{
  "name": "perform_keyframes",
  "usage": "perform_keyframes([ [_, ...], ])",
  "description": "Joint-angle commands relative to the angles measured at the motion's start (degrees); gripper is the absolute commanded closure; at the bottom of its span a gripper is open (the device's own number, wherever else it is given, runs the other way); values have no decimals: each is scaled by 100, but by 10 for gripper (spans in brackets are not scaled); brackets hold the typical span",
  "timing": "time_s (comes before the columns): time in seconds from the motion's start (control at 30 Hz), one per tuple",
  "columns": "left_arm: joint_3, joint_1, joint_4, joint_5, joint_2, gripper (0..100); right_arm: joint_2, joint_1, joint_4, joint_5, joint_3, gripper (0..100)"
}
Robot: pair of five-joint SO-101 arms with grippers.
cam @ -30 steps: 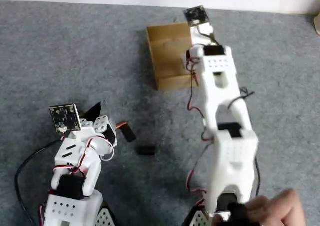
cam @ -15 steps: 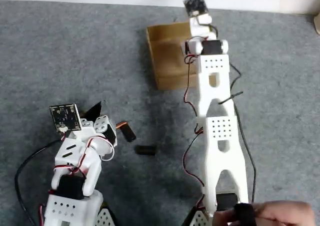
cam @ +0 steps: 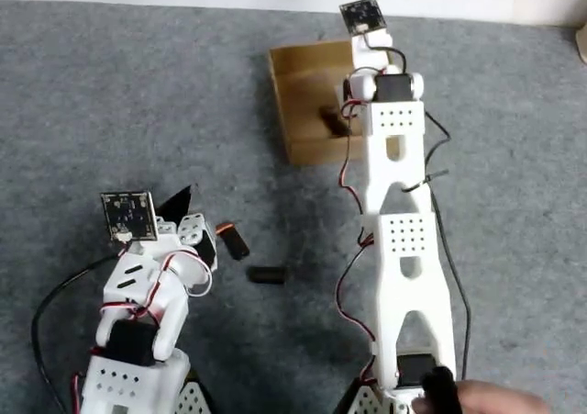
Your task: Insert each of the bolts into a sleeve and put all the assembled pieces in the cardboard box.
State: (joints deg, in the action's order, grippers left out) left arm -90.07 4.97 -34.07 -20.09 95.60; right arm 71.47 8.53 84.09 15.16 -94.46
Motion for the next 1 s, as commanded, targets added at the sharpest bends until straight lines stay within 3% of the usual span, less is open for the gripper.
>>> perform_keyframes([
  [0.0, 84, 92, 18, 53, -48, 989, -163, -84, 233, 44, -602, 676],
  [0.37, -4, 57, 308, 26, -48, 989, -1130, 57, 1666, 9, -602, 676],
  [0.47, -145, 4, 651, 26, -48, 989, -1473, 75, 1719, -167, -585, 676],
  [0.8, -40, -374, 642, 26, -48, 989, -3231, -13, 1719, -369, -532, 677],
  [0.97, 892, -1015, -440, 35, -48, 989, -4479, -13, 1727, -369, 84, 678],
])
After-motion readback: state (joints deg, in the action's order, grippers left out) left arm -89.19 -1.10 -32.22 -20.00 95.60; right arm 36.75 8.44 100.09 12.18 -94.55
